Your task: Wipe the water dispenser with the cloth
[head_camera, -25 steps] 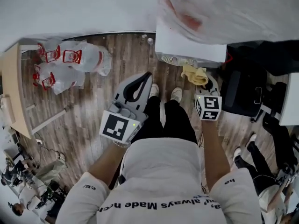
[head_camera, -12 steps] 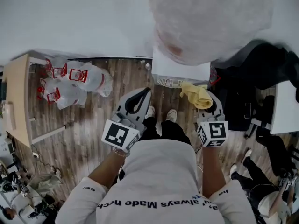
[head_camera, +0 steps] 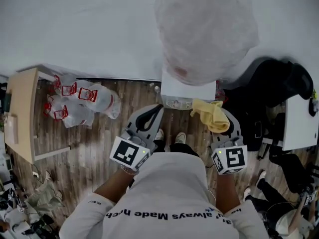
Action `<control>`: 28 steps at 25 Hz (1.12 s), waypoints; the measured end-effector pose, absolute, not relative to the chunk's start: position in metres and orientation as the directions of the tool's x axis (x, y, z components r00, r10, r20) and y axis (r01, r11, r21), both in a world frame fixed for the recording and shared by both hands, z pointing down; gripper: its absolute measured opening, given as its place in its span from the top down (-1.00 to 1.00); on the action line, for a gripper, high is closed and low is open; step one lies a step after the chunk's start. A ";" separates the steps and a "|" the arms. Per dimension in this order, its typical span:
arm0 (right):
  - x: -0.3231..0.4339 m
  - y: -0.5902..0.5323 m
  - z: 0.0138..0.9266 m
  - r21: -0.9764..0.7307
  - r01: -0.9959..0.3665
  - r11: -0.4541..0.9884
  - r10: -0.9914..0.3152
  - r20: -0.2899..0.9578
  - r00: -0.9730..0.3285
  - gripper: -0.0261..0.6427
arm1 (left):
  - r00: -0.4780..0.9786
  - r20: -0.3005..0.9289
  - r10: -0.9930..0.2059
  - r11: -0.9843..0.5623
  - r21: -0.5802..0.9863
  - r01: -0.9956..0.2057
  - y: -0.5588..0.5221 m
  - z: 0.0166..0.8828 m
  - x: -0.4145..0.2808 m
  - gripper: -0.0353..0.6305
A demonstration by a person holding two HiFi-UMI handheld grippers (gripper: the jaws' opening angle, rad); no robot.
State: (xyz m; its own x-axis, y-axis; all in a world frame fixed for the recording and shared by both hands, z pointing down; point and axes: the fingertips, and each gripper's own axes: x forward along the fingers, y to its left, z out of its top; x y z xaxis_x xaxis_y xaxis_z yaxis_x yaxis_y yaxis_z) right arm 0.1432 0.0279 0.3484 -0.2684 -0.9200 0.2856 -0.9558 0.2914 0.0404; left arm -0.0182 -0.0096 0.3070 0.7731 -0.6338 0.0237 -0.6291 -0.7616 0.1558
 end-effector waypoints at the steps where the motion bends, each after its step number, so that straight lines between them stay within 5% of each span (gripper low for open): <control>1: 0.141 0.030 0.340 0.045 -0.954 0.298 -0.920 0.278 -0.274 0.73 | 0.775 0.019 -0.632 -0.764 0.154 -0.627 -0.008 0.301 -0.017 0.83; 28: 0.138 0.040 0.245 0.060 -0.937 0.345 -0.929 0.168 -0.331 0.73 | 0.799 -0.075 -0.597 -0.802 0.093 -0.591 0.001 0.213 0.001 0.83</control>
State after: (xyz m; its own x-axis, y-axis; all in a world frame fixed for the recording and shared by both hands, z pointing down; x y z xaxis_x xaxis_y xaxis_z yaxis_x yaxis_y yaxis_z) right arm 0.1379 0.0404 0.2448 -0.3310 -0.9286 0.1680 -0.9368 0.3447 0.0596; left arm 0.0008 0.0006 0.2129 0.7986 -0.5971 -0.0753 -0.5907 -0.8016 0.0925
